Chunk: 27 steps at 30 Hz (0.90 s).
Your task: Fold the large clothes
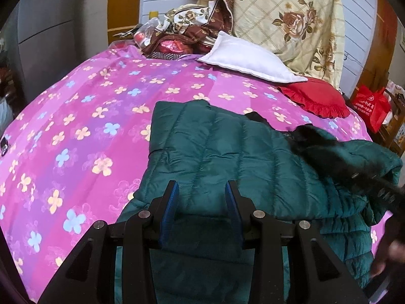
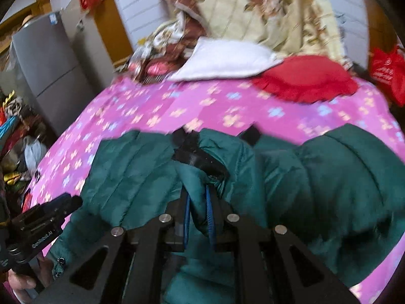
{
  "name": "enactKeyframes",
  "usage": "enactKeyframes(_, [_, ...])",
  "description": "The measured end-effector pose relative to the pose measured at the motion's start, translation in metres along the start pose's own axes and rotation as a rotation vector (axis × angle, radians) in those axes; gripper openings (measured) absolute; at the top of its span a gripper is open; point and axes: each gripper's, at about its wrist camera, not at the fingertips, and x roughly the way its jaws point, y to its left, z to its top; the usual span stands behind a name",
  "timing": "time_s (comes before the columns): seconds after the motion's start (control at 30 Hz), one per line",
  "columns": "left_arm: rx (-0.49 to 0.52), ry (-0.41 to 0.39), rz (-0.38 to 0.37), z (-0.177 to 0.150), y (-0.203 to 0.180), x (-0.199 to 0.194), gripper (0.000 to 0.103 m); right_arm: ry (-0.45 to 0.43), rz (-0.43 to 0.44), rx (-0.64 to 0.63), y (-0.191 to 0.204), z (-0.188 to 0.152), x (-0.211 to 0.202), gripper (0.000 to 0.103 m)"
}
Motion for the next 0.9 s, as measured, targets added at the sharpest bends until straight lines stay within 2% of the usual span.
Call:
enactKeyframes(0.1, [-0.018,0.017,-0.002,-0.001,0.006,0.005,0.019,0.061,0.027,-0.015,0.017,-0.010,0.028,0.012])
enactKeyframes(0.17, [-0.031,0.021,-0.011,-0.001,0.009,0.006,0.019,0.106,0.031,-0.024,0.024,-0.014,0.041,0.018])
enactKeyframes(0.23, [-0.047,0.014,-0.024,0.001,0.011,0.003,0.019,0.129,0.058,-0.026,0.026,-0.015,0.041,0.038])
enactKeyframes(0.27, [-0.059,0.008,-0.039,0.002,0.012,0.001,0.019,0.130,0.079,-0.026,0.027,-0.015,0.036,0.043])
enactKeyframes(0.33, [-0.083,0.000,-0.074,0.005,0.012,-0.005,0.019,0.118,0.099,-0.024,0.026,-0.012,0.019,0.047])
enactKeyframes(0.4, [-0.099,-0.012,-0.108,0.008,0.009,-0.010,0.020,0.070,0.098,-0.037,0.022,-0.010,-0.011,0.051])
enactKeyframes(0.47, [-0.106,-0.019,-0.141,0.012,0.002,-0.014,0.023,0.019,0.083,-0.062,0.018,-0.008,-0.038,0.063])
enactKeyframes(0.53, [-0.116,-0.005,-0.183,0.017,-0.010,-0.012,0.034,-0.042,0.045,-0.084,0.010,-0.009,-0.067,0.078])
enactKeyframes(0.6, [-0.130,0.013,-0.205,0.021,-0.024,-0.007,0.036,-0.098,-0.007,-0.087,-0.006,-0.012,-0.096,0.081])
enactKeyframes(0.77, [-0.118,0.077,-0.216,0.024,-0.060,0.016,0.036,-0.137,-0.070,-0.012,-0.055,-0.010,-0.135,0.083])
enactKeyframes(0.9, [-0.108,0.101,-0.151,0.022,-0.082,0.035,0.036,-0.138,-0.119,0.058,-0.093,-0.021,-0.148,0.083])
